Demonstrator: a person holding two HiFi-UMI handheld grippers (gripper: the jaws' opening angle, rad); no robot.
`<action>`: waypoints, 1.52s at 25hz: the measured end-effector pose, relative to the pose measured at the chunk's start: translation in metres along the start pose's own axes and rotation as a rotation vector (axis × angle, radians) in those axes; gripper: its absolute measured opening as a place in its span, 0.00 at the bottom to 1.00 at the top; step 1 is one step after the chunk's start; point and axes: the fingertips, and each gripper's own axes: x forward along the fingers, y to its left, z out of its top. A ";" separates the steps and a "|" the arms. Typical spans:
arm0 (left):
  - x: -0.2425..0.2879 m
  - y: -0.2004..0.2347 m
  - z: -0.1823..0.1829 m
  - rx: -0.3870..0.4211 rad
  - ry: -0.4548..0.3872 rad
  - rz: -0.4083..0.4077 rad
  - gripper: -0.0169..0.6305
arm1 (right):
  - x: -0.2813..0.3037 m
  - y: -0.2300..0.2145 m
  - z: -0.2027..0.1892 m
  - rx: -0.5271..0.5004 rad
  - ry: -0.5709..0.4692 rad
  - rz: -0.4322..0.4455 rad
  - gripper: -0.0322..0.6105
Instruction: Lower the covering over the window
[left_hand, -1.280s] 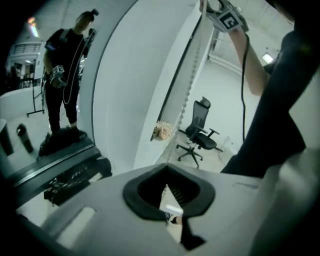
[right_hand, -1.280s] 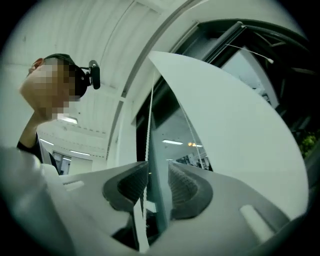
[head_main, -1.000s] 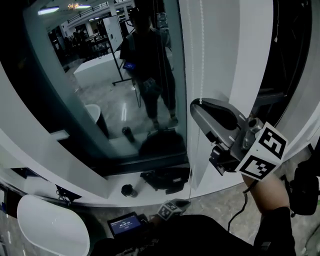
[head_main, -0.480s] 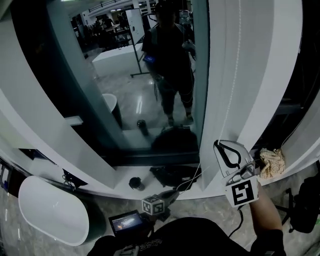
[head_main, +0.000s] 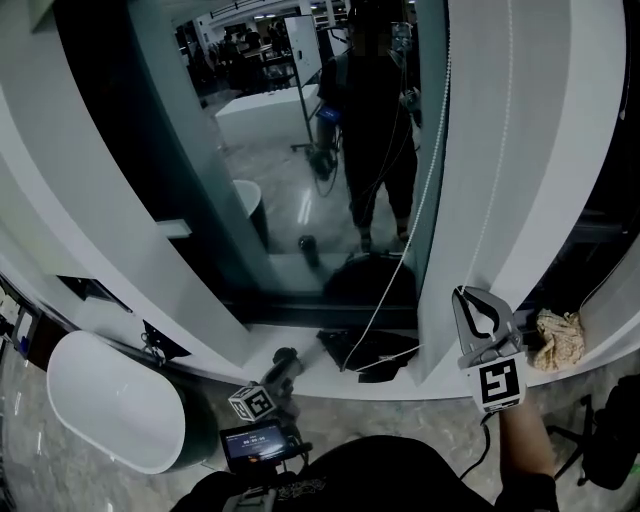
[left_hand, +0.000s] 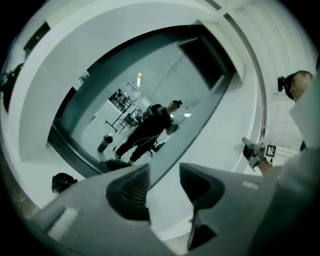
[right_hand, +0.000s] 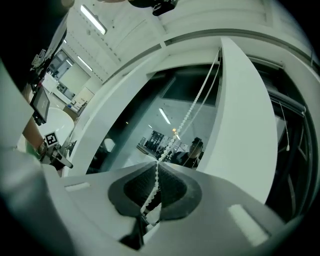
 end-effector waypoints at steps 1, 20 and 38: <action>-0.005 0.001 0.002 -0.028 0.010 -0.023 0.29 | 0.001 -0.001 0.000 0.014 0.000 0.002 0.07; 0.106 -0.386 0.071 0.388 0.099 -0.960 0.30 | -0.076 0.305 -0.313 0.300 0.766 0.577 0.07; 0.152 -0.504 0.140 0.433 -0.144 -1.000 0.03 | -0.090 0.292 -0.329 0.308 0.823 0.554 0.07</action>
